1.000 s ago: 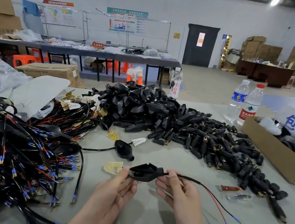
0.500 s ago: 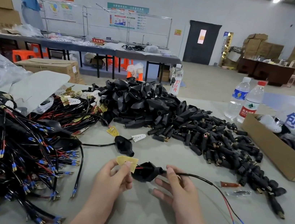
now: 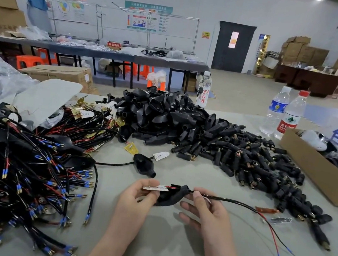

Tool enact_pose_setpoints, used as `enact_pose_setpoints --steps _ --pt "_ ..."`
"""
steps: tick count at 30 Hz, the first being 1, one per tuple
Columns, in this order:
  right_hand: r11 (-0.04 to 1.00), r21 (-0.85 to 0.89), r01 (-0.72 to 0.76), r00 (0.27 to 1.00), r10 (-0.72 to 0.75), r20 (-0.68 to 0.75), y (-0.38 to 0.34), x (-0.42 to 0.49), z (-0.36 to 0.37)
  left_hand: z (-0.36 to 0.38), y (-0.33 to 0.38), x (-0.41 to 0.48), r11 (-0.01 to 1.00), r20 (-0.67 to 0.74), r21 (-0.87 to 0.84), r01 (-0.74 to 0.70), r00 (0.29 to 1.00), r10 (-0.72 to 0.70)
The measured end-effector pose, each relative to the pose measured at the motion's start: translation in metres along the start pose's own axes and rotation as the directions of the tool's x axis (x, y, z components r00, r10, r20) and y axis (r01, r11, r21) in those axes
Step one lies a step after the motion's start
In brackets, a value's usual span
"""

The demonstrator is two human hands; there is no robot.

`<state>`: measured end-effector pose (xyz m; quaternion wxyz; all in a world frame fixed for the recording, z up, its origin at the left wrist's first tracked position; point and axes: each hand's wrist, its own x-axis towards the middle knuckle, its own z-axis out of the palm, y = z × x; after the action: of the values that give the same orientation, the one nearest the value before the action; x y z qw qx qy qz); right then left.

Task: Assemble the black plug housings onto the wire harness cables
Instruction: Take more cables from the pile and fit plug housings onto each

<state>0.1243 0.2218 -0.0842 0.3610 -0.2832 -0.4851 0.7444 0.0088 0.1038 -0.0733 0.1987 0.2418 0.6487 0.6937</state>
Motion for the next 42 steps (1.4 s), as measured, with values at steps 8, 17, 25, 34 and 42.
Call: enact_pose_setpoints --steps 8,17,25,34,42 --pt "0.995 0.1 -0.029 1.0 0.029 0.001 0.001 -0.002 0.005 0.009 -0.004 -0.005 1.0 0.055 0.006 -0.015 0.998 0.014" --pt "0.997 0.053 -0.049 0.998 0.046 0.052 0.003 -0.005 0.007 0.013 -0.007 -0.006 0.995 0.07 0.064 -0.079 0.995 0.074" --pt "0.999 0.031 -0.035 0.999 0.035 0.007 -0.002 -0.008 0.008 0.012 -0.009 -0.008 0.988 0.033 0.136 -0.077 0.997 0.073" --pt "0.989 0.128 -0.067 0.998 0.067 0.01 -0.001 -0.006 0.009 0.011 -0.016 -0.006 0.972 0.02 0.193 -0.135 0.991 0.134" --pt "0.971 0.23 -0.061 0.998 0.066 -0.013 -0.005 -0.005 0.007 0.017 -0.01 -0.006 0.998 0.078 -0.065 -0.01 0.997 0.016"
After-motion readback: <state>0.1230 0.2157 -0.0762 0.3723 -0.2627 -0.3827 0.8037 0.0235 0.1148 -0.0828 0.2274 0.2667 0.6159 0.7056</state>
